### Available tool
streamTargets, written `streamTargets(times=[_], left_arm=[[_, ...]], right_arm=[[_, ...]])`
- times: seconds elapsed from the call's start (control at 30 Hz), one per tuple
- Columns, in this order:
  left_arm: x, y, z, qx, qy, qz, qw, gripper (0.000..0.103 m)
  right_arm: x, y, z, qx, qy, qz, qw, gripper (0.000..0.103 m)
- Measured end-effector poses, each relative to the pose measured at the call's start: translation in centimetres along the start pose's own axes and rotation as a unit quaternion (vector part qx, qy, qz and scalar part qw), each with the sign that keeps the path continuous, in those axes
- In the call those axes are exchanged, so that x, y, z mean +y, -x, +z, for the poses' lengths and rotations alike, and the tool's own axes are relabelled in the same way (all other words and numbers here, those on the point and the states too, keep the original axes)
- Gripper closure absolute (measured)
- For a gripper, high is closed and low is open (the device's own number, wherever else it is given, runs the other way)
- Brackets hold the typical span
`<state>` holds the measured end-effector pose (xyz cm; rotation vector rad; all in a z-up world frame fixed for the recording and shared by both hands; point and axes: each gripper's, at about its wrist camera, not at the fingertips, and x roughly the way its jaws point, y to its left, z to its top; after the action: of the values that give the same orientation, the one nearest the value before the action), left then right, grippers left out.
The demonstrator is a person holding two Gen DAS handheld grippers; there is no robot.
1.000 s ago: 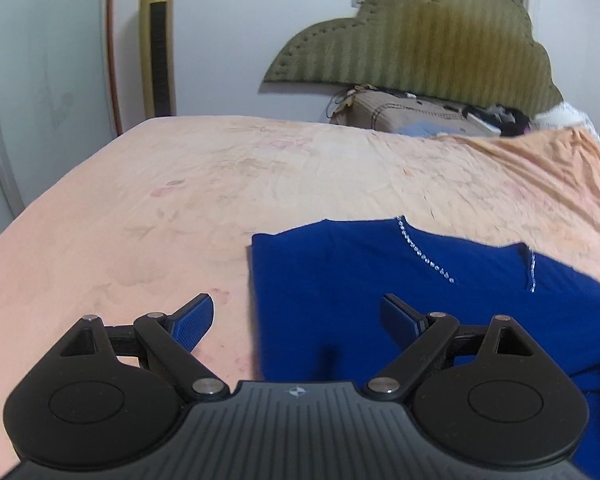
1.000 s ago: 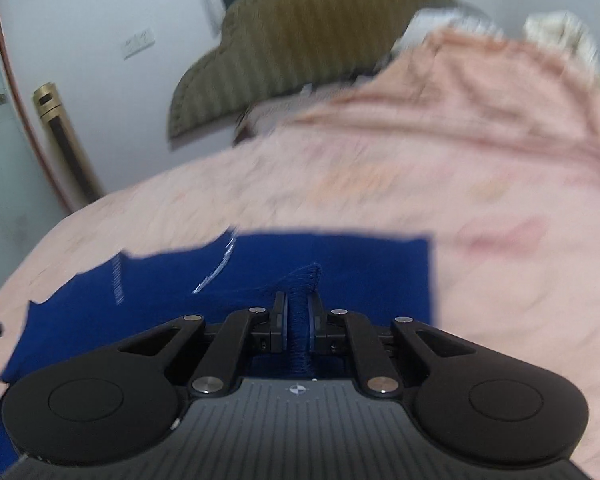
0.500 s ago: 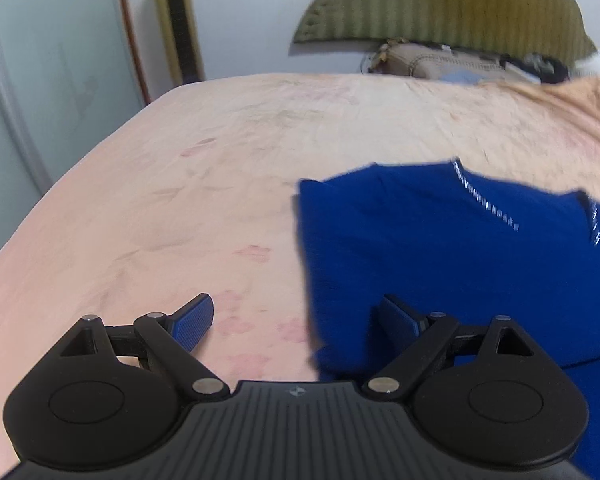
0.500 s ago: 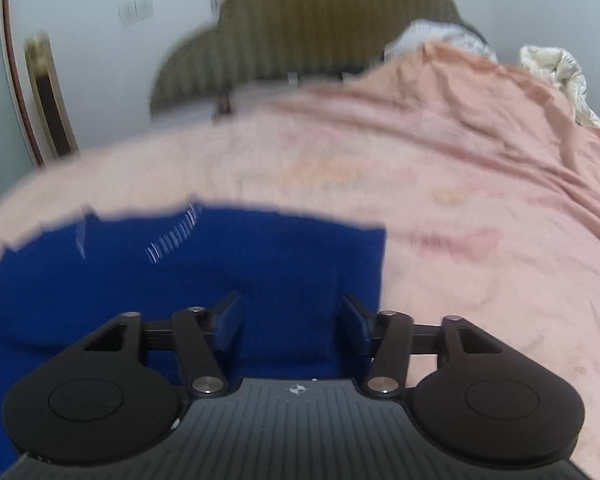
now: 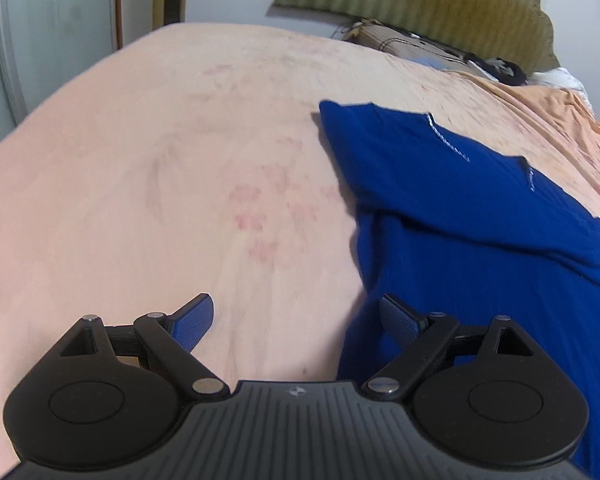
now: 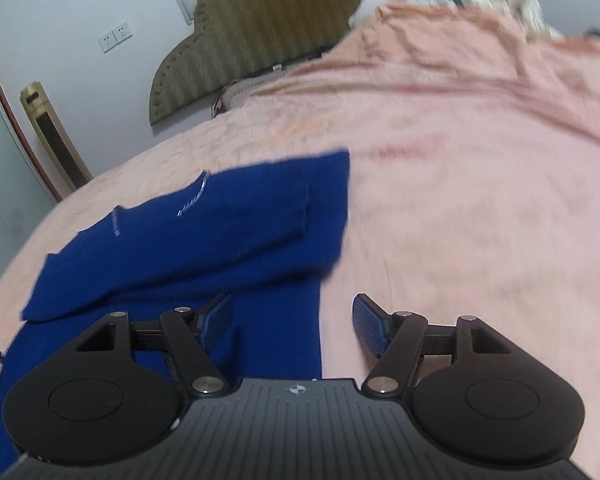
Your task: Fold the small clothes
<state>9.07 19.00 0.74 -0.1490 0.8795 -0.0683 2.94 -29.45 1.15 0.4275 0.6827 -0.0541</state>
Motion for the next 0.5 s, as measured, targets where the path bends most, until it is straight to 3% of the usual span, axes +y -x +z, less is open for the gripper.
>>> streamTargets(times=[0.07, 0.17, 0.23, 0.27, 0.3, 0.33, 0.37, 0.4, 0.43, 0.5], left_arm=[[-0.1, 0.1, -0.3, -0.001, -0.006, -0.02, 0.9998, 0.012], [-1.2, 0.1, -0.7, 0.019, -0.033, -0.086, 0.9956, 0.013], [-2.2, 0.1, -1.3, 0.028, -0.06, -0.102, 0.9926, 0.014], [-2.8, 0.1, -1.6, 0.026, -0.075, -0.093, 0.9925, 0.028], [-3.4, 0.3, -1.9, 0.017, -0.097, -0.071, 0.9926, 0.053], [-4.1, 0.4, -2.2, 0.011, -0.118, -0.052, 0.9916, 0.066], [-4.4, 0.5, -2.2, 0.01, -0.124, -0.053, 0.9908, 0.086], [-4.4, 0.5, -2.1, 0.015, -0.118, -0.071, 0.9904, 0.098], [-4.4, 0.7, -2.0, 0.021, -0.109, -0.088, 0.9899, 0.098], [-4.8, 1.0, -1.6, 0.005, -0.116, -0.076, 0.9903, 0.098]], right_arm=[[-0.4, 0.8, -1.0, 0.007, -0.009, 0.012, 1.0, 0.033], [-0.5, 1.9, -2.1, 0.023, -0.013, 0.037, 0.999, 0.031], [-0.1, 2.6, -2.8, 0.043, -0.007, 0.067, 0.997, 0.031], [0.2, 2.8, -3.2, 0.06, -0.002, 0.091, 0.994, 0.031], [0.4, 3.0, -3.5, 0.071, 0.006, 0.11, 0.991, 0.032], [0.9, 3.2, -3.9, 0.077, 0.017, 0.12, 0.99, 0.044], [1.3, 3.4, -4.2, 0.081, 0.028, 0.122, 0.989, 0.049], [1.7, 3.4, -4.4, 0.082, 0.038, 0.116, 0.989, 0.073], [1.9, 3.3, -4.4, 0.078, 0.046, 0.102, 0.991, 0.097], [1.8, 3.1, -4.0, 0.063, 0.039, 0.092, 0.993, 0.096]])
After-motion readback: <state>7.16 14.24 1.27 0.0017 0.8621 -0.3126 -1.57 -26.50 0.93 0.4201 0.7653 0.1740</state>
